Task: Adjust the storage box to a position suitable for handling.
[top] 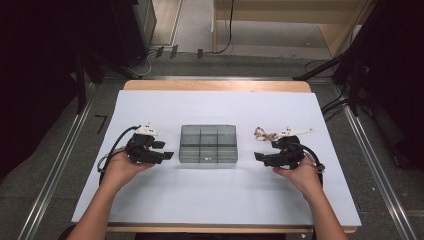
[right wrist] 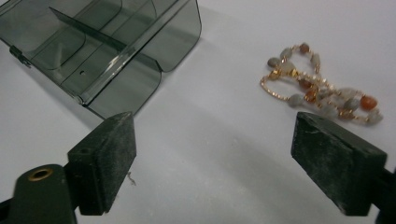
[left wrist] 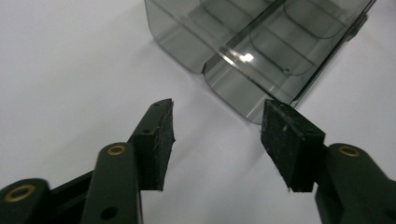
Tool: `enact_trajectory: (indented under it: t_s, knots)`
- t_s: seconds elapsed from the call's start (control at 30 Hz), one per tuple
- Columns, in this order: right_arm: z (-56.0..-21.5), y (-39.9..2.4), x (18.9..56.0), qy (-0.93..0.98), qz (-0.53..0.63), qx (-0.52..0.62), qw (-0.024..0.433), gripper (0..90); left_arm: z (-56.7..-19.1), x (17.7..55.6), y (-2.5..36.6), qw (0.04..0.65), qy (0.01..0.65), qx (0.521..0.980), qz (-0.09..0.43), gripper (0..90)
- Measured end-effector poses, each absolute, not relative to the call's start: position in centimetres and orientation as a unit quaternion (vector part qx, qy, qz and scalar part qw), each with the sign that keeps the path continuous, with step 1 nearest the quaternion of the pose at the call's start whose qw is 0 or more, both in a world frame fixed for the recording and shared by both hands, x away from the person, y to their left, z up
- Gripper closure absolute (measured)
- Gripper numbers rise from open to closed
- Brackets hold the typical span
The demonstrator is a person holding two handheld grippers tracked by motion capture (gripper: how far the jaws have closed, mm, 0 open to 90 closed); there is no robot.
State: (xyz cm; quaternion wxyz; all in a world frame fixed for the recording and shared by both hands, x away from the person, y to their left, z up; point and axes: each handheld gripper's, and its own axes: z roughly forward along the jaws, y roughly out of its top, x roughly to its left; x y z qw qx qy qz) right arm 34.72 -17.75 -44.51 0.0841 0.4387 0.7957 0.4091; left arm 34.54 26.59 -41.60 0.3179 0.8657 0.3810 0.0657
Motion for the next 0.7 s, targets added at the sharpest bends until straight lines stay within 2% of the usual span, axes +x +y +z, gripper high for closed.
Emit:
enact_trajectory:
  t_s: [0.03,0.1,0.23,0.37,0.53,0.7]
  knots:
    - [-44.3,-17.6,34.6,0.798,0.408,0.434,0.087,17.2,-41.7,34.6,26.7,0.324,0.384,0.863,0.054,49.8]
    - [-44.1,-17.3,34.4,0.8,0.409,0.43,0.087,20.7,-41.8,34.8,26.8,0.339,0.391,0.855,0.033,49.3]
    - [-44.0,-16.8,34.2,0.809,0.404,0.419,0.085,29.7,-41.8,34.8,26.8,0.355,0.379,0.854,0.029,52.8]
    - [-43.7,-16.5,34.1,0.816,0.407,0.403,0.082,39.7,-41.8,34.8,26.7,0.35,0.378,0.857,0.024,51.5]
    - [-43.5,-16.4,34.0,0.816,0.404,0.404,0.092,43.7,-41.6,34.6,26.9,0.354,0.367,0.86,0.031,44.8]
    - [-43.4,-16.3,33.9,0.818,0.403,0.4,0.092,46.6,-41.4,34.5,26.8,0.358,0.371,0.856,0.026,44.3]
